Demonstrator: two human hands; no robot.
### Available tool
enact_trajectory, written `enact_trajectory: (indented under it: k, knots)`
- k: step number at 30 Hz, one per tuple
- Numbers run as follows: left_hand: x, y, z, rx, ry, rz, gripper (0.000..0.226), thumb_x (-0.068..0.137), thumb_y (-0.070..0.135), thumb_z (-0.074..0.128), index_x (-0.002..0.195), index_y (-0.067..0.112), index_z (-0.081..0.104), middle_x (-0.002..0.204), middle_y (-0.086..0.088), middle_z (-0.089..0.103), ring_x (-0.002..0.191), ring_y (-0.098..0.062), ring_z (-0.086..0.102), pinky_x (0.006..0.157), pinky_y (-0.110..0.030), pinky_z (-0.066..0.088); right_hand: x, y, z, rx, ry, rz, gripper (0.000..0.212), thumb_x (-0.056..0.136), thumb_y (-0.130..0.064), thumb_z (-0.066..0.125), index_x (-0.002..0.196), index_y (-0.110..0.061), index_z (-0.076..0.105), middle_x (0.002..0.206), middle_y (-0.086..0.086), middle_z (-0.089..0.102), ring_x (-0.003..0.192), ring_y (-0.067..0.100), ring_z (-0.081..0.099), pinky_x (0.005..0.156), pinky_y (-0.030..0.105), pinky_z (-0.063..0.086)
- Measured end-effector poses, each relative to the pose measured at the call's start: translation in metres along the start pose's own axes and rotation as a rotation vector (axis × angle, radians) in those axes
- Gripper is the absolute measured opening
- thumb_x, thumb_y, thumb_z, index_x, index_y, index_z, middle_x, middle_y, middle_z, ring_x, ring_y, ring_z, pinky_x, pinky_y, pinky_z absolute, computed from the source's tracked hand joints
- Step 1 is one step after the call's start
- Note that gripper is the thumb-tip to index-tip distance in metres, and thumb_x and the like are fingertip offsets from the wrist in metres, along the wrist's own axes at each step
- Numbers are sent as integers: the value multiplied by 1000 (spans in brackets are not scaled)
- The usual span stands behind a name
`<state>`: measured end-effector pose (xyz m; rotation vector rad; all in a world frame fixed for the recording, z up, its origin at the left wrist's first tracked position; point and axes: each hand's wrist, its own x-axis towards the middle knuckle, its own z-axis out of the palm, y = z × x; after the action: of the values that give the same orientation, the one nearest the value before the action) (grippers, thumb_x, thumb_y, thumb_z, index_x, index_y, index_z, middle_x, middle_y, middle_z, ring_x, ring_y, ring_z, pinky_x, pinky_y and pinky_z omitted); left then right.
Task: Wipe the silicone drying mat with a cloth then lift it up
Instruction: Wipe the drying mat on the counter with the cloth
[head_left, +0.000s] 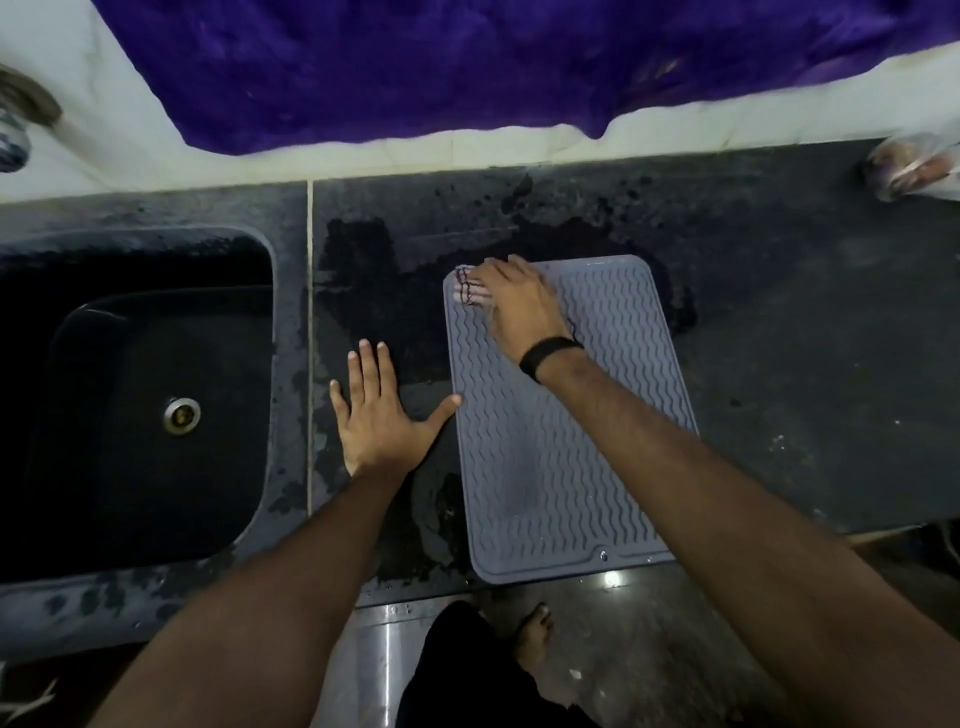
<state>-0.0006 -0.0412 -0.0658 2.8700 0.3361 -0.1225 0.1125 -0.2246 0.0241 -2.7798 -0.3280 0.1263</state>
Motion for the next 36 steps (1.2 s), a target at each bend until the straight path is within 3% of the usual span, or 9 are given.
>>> enact_trajectory:
  k: [3,6,12,15,20,24,31,36]
  knots:
    - [1,0,-2,14,-6,-9,127,74,103,19,166,17,1,173,-3,-4,159,-20,-6,127,-52,0,17,1,18,-84,-191,-38,56,85,-8,58,138,-20,42,148,9,41,133,32,38,107,52,34]
    - [1,0,-3,15,-20,-17,128,73,104,19,166,18,0,173,-2,-6,159,-19,-8,127,-51,-3,6,4,32,-87,-95,-9,64,78,-14,65,136,-21,39,134,6,53,126,28,45,104,49,34]
    - [2,-2,0,23,2,-4,125,75,102,17,165,17,-2,173,-2,-8,159,-19,-10,127,-50,-4,-46,3,38,-162,-93,-154,62,78,-6,60,137,-22,49,138,-1,52,130,20,40,105,46,26]
    - [2,-2,2,23,4,-8,124,76,102,15,165,17,-4,172,-2,-11,159,-19,-11,128,-51,-4,-62,1,37,-188,-120,-160,64,76,-7,65,136,-21,49,135,2,52,128,23,42,111,51,23]
    - [3,-2,5,14,1,-21,125,74,103,17,164,21,-7,172,0,-12,158,-17,-13,127,-50,-6,21,-7,16,-172,35,-46,60,79,-2,64,135,-19,49,128,10,53,119,30,46,96,45,43]
    - [5,-3,6,12,16,-27,124,74,103,18,165,21,-5,172,0,-10,158,-17,-12,127,-50,-7,54,-7,21,-238,-92,-56,54,84,-2,55,136,-16,48,133,11,48,125,32,40,96,46,42]
    - [4,-3,6,23,30,-14,122,76,102,20,165,20,-2,173,-2,-7,159,-18,-9,128,-50,-3,-28,-10,33,-232,-79,-97,64,78,-13,67,138,-18,46,135,6,46,124,27,39,97,45,40]
    - [4,-4,7,12,48,-18,123,76,102,21,165,20,-1,173,-2,-5,159,-18,-8,128,-51,-2,-34,-11,23,-206,-85,-152,54,79,-17,67,131,-23,53,130,4,51,123,25,40,100,46,35]
